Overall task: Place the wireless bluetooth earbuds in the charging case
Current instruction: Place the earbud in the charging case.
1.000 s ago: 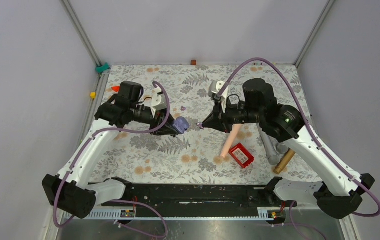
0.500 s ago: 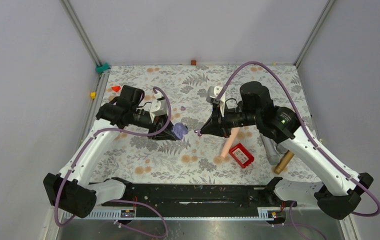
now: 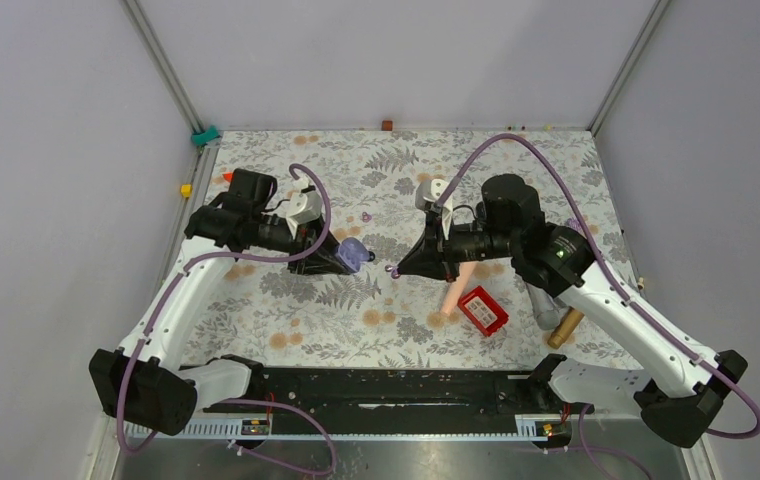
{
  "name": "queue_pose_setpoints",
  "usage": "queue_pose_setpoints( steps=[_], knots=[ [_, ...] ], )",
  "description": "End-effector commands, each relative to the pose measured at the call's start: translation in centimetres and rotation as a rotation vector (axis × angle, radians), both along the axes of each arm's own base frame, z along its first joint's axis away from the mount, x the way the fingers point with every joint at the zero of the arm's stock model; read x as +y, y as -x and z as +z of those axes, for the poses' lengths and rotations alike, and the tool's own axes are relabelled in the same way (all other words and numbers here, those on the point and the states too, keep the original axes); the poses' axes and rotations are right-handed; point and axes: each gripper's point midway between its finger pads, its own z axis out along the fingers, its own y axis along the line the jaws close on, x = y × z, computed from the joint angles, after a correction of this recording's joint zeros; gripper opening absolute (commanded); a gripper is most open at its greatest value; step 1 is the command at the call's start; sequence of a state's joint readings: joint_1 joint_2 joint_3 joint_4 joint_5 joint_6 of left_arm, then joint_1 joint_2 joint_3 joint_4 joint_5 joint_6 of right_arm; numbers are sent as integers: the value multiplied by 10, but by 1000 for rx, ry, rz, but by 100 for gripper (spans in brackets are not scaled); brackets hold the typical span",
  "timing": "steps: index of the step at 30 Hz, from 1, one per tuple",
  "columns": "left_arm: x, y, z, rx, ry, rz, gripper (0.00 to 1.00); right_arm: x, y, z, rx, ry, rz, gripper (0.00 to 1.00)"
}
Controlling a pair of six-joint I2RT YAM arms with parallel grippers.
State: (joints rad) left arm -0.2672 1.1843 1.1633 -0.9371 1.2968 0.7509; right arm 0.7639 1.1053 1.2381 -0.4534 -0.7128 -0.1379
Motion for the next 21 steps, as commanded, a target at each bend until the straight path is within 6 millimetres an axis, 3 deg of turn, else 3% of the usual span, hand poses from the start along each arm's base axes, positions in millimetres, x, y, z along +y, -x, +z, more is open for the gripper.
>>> queue_pose_setpoints(
  steps=[1, 9, 21],
  knots=[
    [-2, 2, 12, -30, 66, -25, 0, 10, 1, 19, -3, -108, 22, 6],
    [-2, -5, 13, -20, 72, 6, 0, 23, -10, 17, 72, -117, -9, 6],
    [-1, -7, 12, -40, 86, -4, 0, 25, -15, 10, 83, -110, -28, 6]
  ],
)
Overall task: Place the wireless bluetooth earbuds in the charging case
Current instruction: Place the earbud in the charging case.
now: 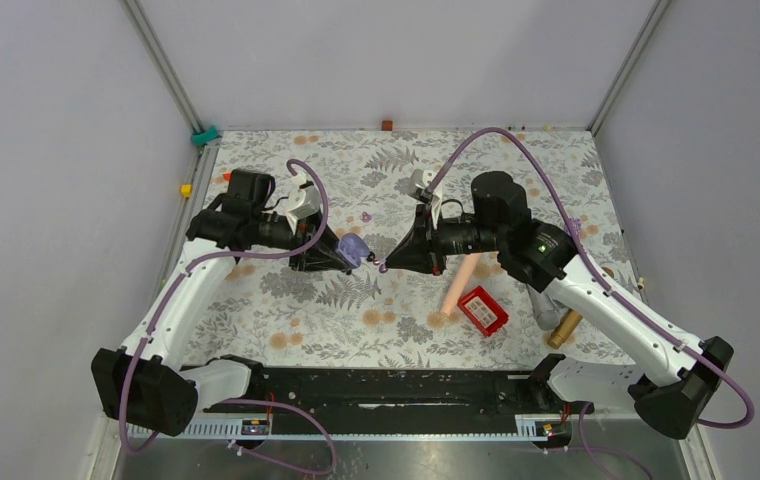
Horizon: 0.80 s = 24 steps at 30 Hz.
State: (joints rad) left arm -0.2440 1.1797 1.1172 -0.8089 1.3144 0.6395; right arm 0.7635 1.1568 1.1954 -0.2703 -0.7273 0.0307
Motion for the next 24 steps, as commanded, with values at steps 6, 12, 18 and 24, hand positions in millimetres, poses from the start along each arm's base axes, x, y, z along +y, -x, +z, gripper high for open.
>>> queue_pose_setpoints(
  steps=[6, 12, 18, 24],
  knots=[
    [-2, 6, 13, -54, 65, -43, 0, 7, -3, 6, -5, -33, 10, 6],
    [-2, 11, 12, -52, 76, -56, 0, 7, 0, -2, -30, -9, 29, 7],
    [-3, 16, 11, -39, 94, -78, 0, 6, -4, -8, -86, 13, 27, 8],
    [-4, 18, 9, -15, 104, -92, 0, 6, 0, -12, -100, 19, 46, 9]
  ],
)
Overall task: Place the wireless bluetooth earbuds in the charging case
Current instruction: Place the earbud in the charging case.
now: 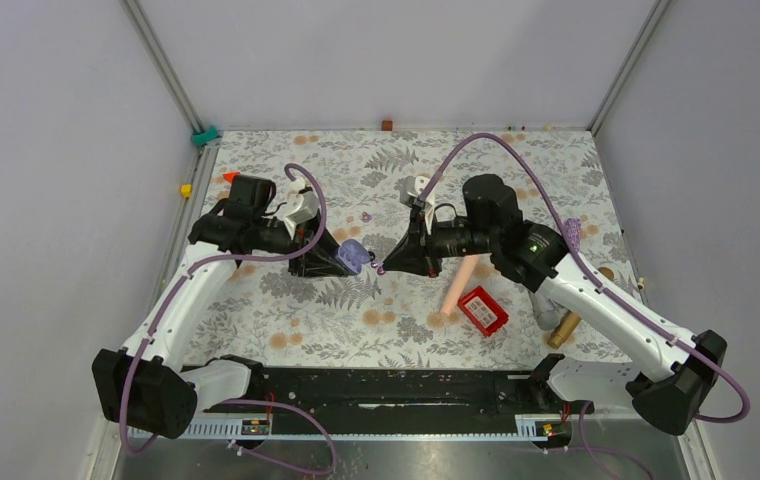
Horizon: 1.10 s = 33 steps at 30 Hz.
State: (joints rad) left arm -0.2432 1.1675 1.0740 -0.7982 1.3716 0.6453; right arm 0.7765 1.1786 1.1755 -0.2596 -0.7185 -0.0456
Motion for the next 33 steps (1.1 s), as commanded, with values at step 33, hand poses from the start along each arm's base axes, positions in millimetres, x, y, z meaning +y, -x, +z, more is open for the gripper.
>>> queue_pose_setpoints(
  steps=[33],
  knots=[
    [-11, 9, 1, 16, 59, -92, 0, 18, -1, -21, -73, 52, -1, 9]
  ],
)
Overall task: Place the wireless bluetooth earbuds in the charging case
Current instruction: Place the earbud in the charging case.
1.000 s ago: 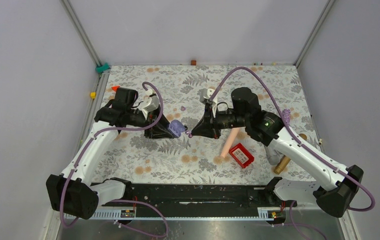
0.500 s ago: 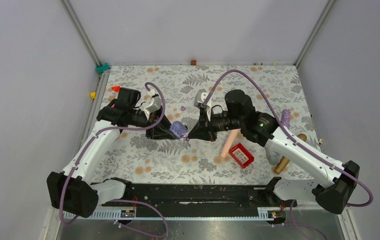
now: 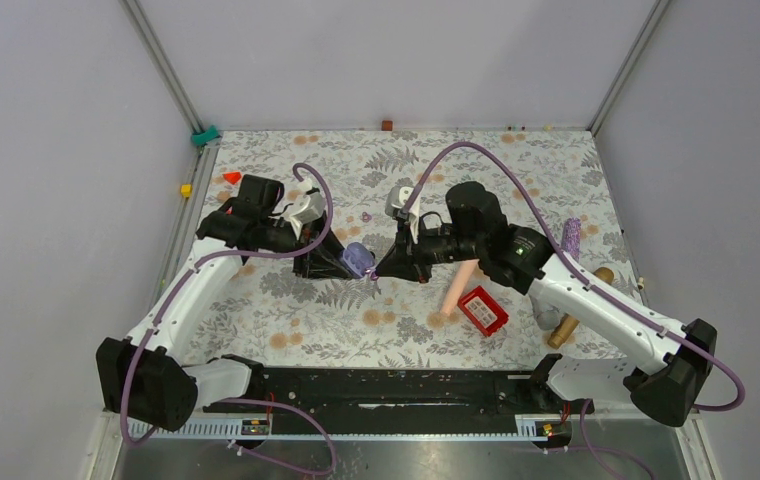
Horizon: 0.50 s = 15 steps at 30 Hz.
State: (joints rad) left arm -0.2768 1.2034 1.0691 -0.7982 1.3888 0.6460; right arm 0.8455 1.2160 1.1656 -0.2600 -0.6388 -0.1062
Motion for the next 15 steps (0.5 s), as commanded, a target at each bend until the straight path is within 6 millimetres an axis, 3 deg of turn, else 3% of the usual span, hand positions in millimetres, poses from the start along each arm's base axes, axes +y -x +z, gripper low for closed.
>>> queue_pose_setpoints(
  steps=[1, 15],
  knots=[
    [-4, 5, 8, -23, 59, -48, 0, 4, -4, -1, -25, -6, -18, 9],
    [-8, 5, 2, -2, 51, -66, 0, 7, -7, -3, -27, 0, -35, 9]
  ],
)
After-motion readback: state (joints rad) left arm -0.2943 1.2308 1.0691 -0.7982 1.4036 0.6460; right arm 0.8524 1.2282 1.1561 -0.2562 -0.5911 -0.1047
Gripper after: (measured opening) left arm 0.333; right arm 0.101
